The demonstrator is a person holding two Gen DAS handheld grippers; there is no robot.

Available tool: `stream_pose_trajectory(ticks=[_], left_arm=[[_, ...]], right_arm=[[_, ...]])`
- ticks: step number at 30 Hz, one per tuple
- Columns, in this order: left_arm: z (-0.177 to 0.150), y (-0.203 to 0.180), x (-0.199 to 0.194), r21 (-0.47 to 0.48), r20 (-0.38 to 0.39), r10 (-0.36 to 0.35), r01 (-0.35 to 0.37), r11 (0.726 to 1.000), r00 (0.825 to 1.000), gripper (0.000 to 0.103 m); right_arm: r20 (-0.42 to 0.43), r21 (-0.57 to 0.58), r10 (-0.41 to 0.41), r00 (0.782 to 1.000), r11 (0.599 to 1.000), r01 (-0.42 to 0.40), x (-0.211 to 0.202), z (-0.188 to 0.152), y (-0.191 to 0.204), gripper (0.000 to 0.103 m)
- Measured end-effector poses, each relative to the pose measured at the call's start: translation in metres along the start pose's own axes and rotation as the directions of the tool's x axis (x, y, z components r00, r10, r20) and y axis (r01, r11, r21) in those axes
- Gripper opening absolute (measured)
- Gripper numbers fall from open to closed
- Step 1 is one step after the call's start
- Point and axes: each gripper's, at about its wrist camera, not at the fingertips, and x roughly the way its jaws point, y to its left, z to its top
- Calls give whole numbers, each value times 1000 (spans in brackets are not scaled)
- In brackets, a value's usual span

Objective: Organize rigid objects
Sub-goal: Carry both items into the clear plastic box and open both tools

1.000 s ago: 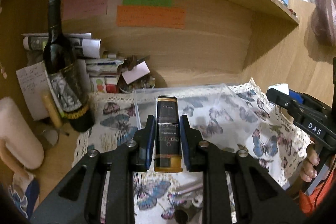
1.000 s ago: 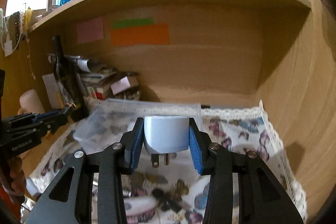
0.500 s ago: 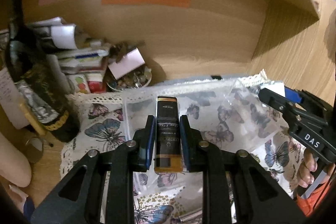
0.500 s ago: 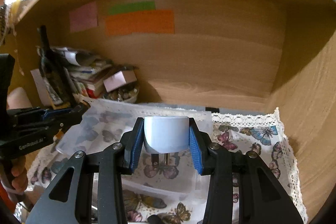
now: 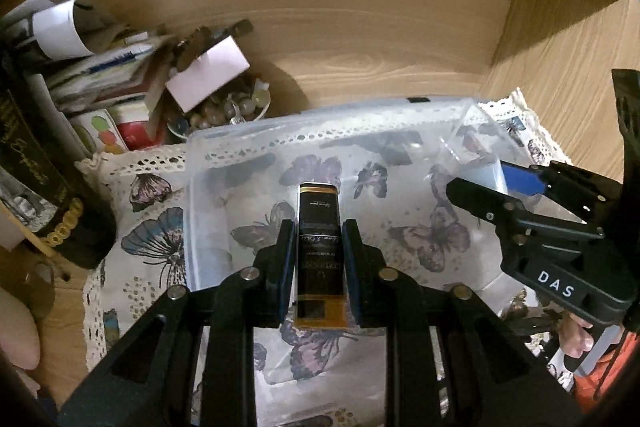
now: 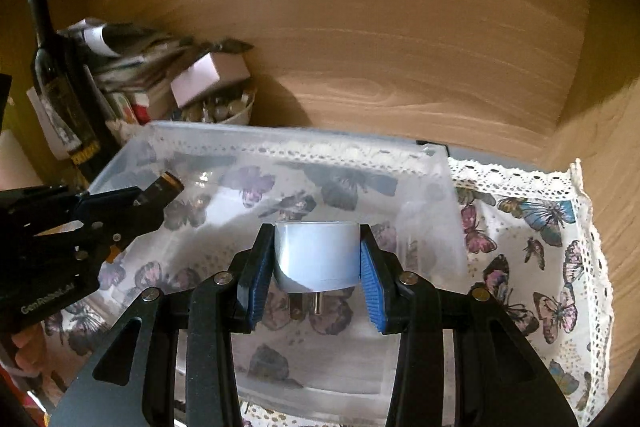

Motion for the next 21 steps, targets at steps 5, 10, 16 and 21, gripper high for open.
stream_pose_trajectory(ticks=[5, 10, 16, 21], left_arm=[[1, 0, 0, -4, -1, -5, 5, 1000, 1000, 23], [2, 4, -5, -22, -9, -13, 13, 1000, 1000, 24], [1, 1, -39, -16, 58, 10, -9, 1000, 998, 56], [-5, -5, -83, 3, 160, 40, -41, 999, 986, 81]], right_arm=[[-12, -15, -4, 1000, 1000, 4, 3, 0, 1, 37], [13, 6, -8, 1000, 1000, 7, -6, 4, -2, 52], [77, 21, -17, 997, 1000, 15, -39, 8, -3, 59], [144, 23, -38, 989, 999, 36, -78, 3, 0, 68]])
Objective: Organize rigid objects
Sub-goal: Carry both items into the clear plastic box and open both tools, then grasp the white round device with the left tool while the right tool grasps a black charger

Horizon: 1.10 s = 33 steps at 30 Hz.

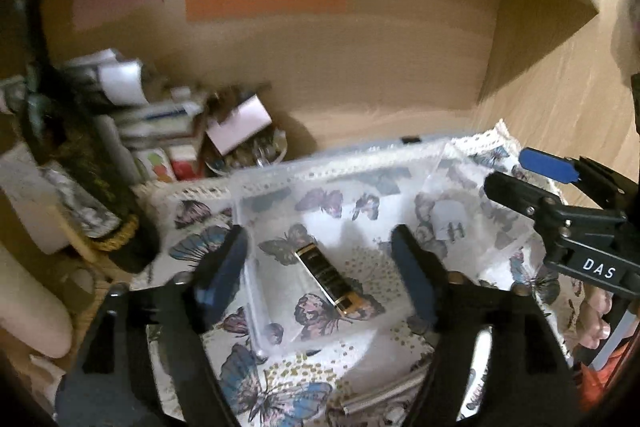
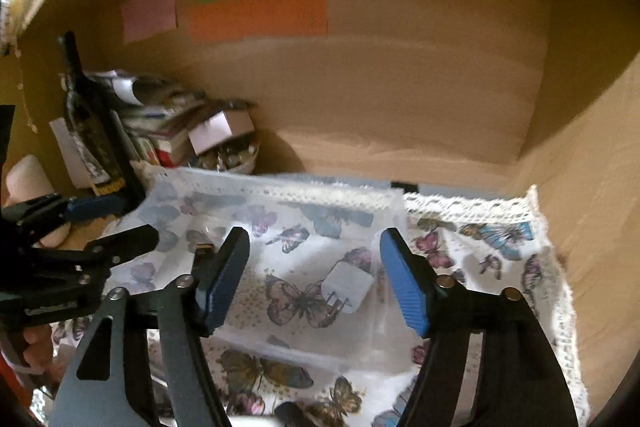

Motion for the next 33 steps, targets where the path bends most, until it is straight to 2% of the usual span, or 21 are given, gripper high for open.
stream_pose_trajectory(ticks=[2, 4, 10, 14, 20, 29, 33], left_arm=[[-3, -1, -15, 5, 30, 1, -2, 1000, 1000, 86], [-9, -3, -28, 8, 53, 2, -2, 1000, 999, 92], [-37, -12, -48, 17, 52, -1, 0, 1000, 999, 94], [-63, -17, -50, -6, 6, -8, 8, 1000, 1000, 94], [-96, -34, -42, -23, -76, -83, 81, 996, 994, 94], [-125, -62, -30, 52, -146, -154, 163, 985, 977, 75], [-134, -66, -27, 79, -159, -134, 148, 986, 978, 72]], right_arm=[[25, 1, -4, 1000, 1000, 4, -15, -3, 0, 74], [44, 4, -5, 999, 1000, 5, -29, -8, -2, 75], [77, 24, -29, 997, 999, 28, -60, -35, -6, 78], [44, 35, -39, 998, 999, 37, -66, -59, -9, 78], [-50, 61, -28, 998, 998, 31, -60, -100, -14, 78], [-159, 96, -10, 987, 995, 25, -48, -143, -18, 78], [-165, 112, -12, 986, 993, 31, -46, -151, -18, 78]])
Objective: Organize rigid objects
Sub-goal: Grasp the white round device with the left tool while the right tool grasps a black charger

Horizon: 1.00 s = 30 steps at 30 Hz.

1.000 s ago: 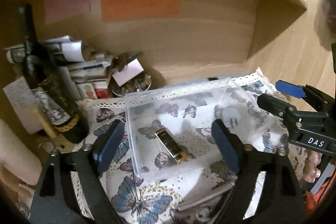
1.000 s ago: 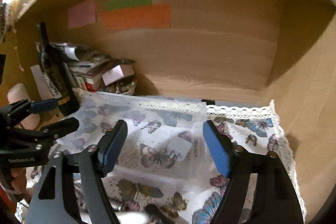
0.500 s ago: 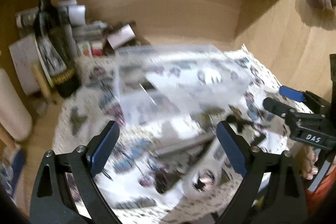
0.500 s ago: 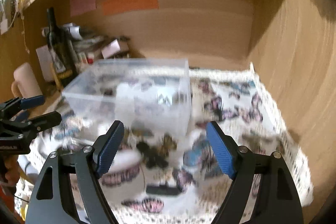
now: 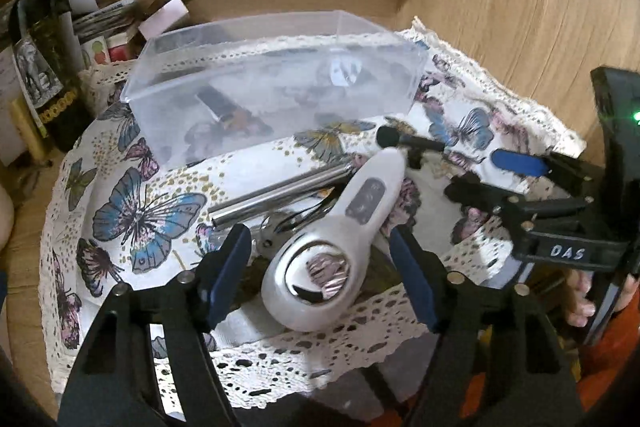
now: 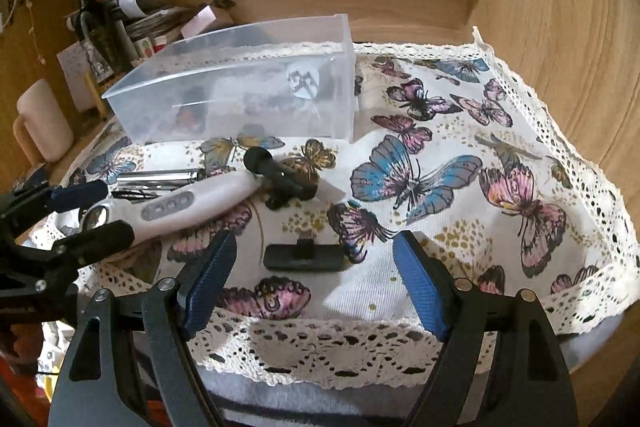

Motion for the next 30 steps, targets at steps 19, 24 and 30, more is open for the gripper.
stream_pose_trajectory(ticks=[19, 24, 30], left_arm=[[2, -4, 9, 33, 5, -22, 22, 999, 1000, 43], [17, -1, -7, 15, 56, -47, 46, 999, 997, 42], [41, 5, -26, -5, 106, -67, 68, 998, 992, 41]], right_arm=[[19, -25, -57, 998, 998, 57, 3, -3, 2, 42], [57, -16, -50, 997, 999, 51, -8, 4, 1, 42], [120, -10, -25, 992, 1000, 26, -22, 19, -1, 42]])
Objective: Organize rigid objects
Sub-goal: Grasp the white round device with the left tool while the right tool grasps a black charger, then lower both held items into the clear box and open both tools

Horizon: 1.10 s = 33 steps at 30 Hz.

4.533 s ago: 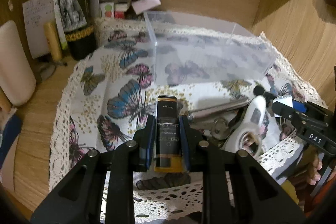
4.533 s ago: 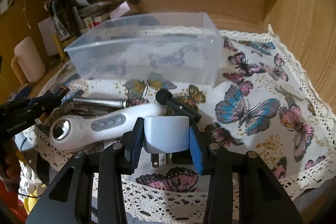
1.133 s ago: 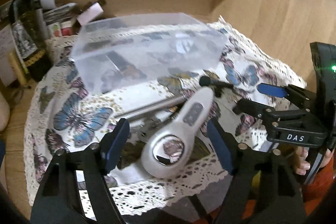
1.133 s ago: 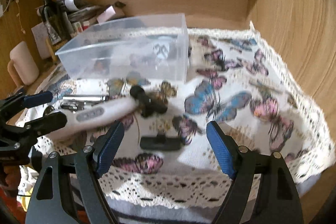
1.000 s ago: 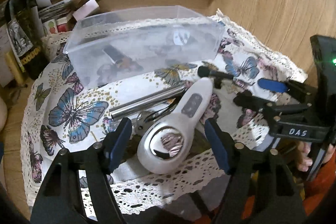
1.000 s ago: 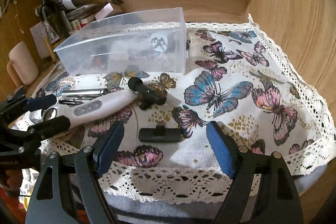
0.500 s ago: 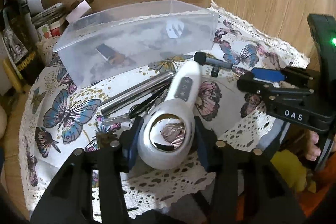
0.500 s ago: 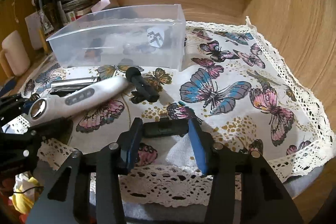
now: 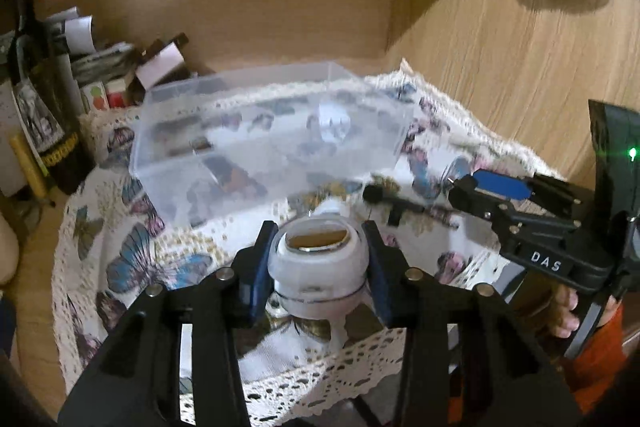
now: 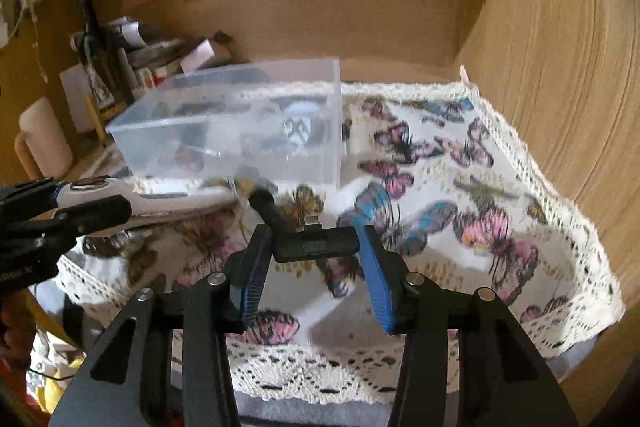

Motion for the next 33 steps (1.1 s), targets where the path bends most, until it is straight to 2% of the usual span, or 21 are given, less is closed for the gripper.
stream_pose_trajectory(ticks=[10, 19, 23, 29, 33], left_arm=[[41, -2, -23, 41, 63, 33, -36, 999, 997, 41], [76, 13, -43, 10, 78, -10, 9, 1000, 997, 41], [91, 17, -54, 4, 107, 9, -10, 1000, 994, 41], [109, 26, -59, -3, 160, 49, -49, 999, 986, 41], [115, 32, -45, -10, 159, 66, -65, 998, 985, 41]], right_arm=[[118, -26, 24, 993, 999, -21, -17, 37, 7, 42], [177, -45, 70, 982, 997, -63, -19, 68, 14, 42], [205, -56, 82, 975, 996, -72, -21, 82, 17, 42], [214, -69, 99, 972, 994, -87, -12, 98, 20, 42], [199, -82, 107, 974, 992, -92, 0, 104, 24, 42]])
